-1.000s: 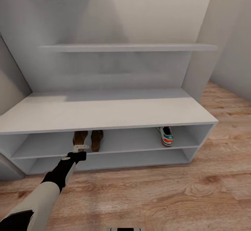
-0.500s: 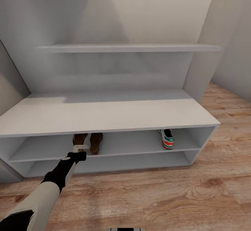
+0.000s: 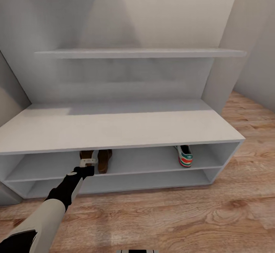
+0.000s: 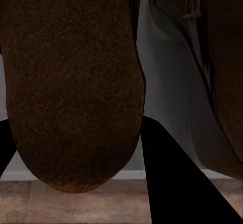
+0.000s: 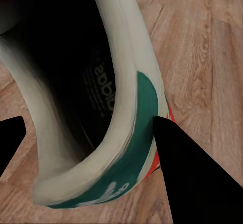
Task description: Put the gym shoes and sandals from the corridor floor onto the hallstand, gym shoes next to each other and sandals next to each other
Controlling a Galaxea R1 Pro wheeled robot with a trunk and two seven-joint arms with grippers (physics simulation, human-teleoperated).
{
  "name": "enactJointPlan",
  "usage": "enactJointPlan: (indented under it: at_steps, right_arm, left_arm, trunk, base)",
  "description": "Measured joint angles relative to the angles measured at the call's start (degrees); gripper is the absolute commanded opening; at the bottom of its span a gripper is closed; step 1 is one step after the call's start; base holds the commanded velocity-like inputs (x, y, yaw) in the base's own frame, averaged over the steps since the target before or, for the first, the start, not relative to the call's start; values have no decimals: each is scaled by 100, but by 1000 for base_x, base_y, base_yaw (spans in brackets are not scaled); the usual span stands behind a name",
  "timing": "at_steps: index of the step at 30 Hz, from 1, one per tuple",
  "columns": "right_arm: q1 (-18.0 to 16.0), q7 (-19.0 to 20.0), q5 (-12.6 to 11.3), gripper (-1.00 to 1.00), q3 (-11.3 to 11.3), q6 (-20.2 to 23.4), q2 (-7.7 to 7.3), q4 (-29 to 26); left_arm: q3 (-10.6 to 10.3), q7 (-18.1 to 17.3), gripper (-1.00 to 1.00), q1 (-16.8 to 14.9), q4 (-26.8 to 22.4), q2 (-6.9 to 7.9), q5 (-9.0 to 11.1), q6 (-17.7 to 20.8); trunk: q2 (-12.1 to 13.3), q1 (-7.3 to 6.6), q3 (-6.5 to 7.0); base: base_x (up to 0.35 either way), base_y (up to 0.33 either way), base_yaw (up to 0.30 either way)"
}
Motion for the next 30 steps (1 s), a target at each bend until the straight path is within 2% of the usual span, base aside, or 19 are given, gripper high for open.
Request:
enactJointPlan:
  at_steps: [27,28,30]
  right_arm:
    - [0,-2,2,-100,4,2,2,6]
    - [0,-3,2,-100,4,0,2,6]
    - [0,-2,2,-100,6,3,2,6]
  left_arm:
    - [-8,0,-100,3,10,0,0,-9]
    - [-10,0,100,1,12,3,-2,-4]
    - [-13,-2,100,-2,14,6,-30,5]
  trunk:
    - [0,1,0]
    - [0,1,0]
    - [0,1,0]
  base:
    - [28,0,0]
    - [0,0,0]
    - [0,0,0]
